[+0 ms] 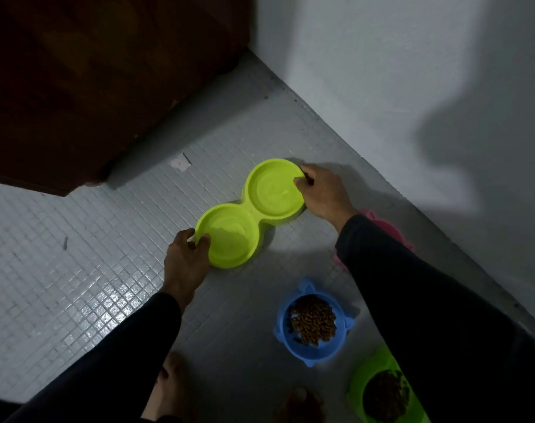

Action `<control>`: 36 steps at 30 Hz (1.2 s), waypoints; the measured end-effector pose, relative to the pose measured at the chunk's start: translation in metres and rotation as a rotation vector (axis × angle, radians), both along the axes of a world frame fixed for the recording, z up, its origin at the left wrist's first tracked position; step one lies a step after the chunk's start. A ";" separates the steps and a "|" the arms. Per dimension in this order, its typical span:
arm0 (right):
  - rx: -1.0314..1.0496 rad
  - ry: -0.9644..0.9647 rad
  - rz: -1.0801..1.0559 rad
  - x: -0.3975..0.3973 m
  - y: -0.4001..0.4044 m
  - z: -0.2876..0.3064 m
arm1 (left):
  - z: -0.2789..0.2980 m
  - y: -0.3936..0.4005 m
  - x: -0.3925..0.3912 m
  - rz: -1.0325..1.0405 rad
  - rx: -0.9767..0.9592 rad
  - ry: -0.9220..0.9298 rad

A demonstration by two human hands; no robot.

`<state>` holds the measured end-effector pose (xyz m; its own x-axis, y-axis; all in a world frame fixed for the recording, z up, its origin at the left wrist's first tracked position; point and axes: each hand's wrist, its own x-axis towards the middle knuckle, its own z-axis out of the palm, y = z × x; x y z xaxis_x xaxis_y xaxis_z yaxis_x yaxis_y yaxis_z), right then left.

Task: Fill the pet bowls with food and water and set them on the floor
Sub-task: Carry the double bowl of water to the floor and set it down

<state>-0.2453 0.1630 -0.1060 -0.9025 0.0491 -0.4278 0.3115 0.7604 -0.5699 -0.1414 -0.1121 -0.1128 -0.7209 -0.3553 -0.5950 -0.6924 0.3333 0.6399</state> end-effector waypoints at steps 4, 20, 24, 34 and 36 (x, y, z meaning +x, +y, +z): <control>0.001 -0.018 -0.013 0.015 0.006 0.009 | 0.011 -0.003 -0.003 -0.169 -0.102 -0.026; 0.178 -0.300 0.245 0.099 0.004 0.125 | 0.143 0.003 -0.023 -1.034 -0.426 -0.277; 0.179 -0.353 0.255 0.122 0.001 0.179 | 0.202 0.011 -0.026 -1.127 -0.397 -0.251; 0.144 -0.405 0.182 0.165 -0.003 0.369 | 0.383 0.021 -0.012 -1.347 -0.486 -0.248; 0.149 -0.395 0.173 0.171 -0.003 0.413 | 0.425 0.027 -0.009 -1.392 -0.541 -0.228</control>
<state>-0.0741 0.1602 0.3070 -0.6720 -0.0009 -0.7406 0.3440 0.8852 -0.3132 -0.1504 -0.0853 0.3120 -0.5701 0.3074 -0.7619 0.3008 0.9411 0.1546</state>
